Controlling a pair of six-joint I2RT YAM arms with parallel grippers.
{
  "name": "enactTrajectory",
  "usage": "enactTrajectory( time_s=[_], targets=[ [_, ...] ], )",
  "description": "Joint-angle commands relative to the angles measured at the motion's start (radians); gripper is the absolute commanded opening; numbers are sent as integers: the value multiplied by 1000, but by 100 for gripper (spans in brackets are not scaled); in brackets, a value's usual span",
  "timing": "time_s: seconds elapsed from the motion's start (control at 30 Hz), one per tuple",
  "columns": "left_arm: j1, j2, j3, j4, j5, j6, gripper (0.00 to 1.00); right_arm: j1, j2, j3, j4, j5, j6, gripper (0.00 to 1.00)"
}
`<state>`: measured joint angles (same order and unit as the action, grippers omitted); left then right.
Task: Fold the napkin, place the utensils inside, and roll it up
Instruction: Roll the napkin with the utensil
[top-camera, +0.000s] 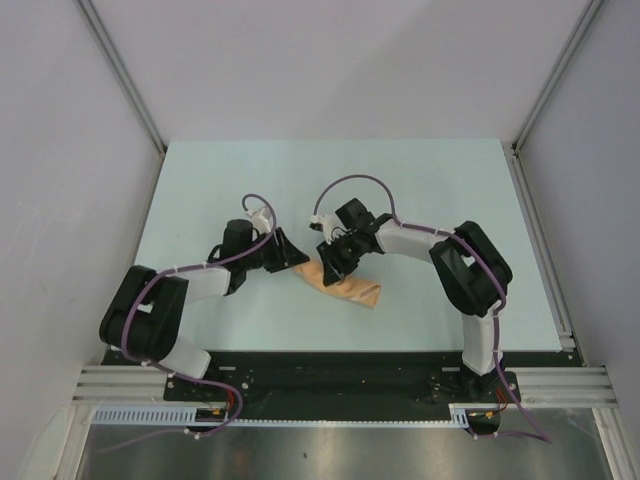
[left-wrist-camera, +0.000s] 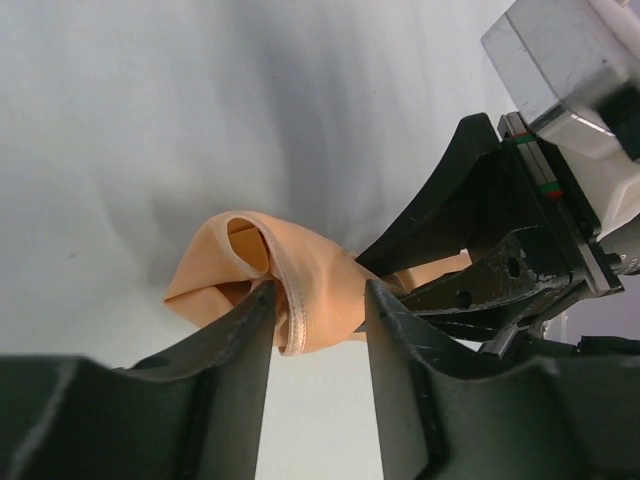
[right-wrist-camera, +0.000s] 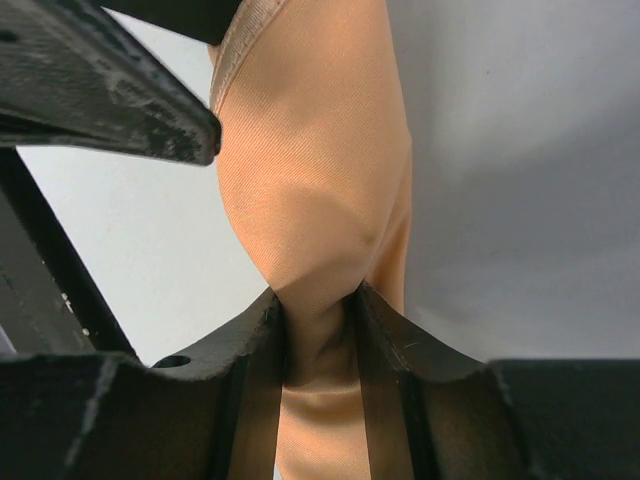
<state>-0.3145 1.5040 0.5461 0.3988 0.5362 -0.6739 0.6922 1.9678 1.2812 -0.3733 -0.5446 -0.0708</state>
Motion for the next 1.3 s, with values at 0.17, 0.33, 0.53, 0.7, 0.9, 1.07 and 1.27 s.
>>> enactTrajectory(
  time_s=[0.17,0.33,0.53,0.7,0.9,1.07,1.27],
  targets=[
    [-12,82,28,81,48,-35,17,-40,25,36,-24,-60,31,43],
    [-12,124,66,77,44,-53,7,-51,-30,52,-29,-71,54,65],
    [-12,162,106,58,24,-73,0,-51,-133,20,-26,23,66,72],
    [-12,196,135,57,24,-81,0,-53,-217,-25,-6,129,90,75],
    [-12,214,156,54,24,-79,3,-53,-296,-86,28,207,132,76],
    [-11,208,187,38,27,-64,22,-77,-351,-153,77,244,193,76],
    [-3,180,233,-32,15,-35,53,-137,-429,-217,111,225,235,77]
  ],
)
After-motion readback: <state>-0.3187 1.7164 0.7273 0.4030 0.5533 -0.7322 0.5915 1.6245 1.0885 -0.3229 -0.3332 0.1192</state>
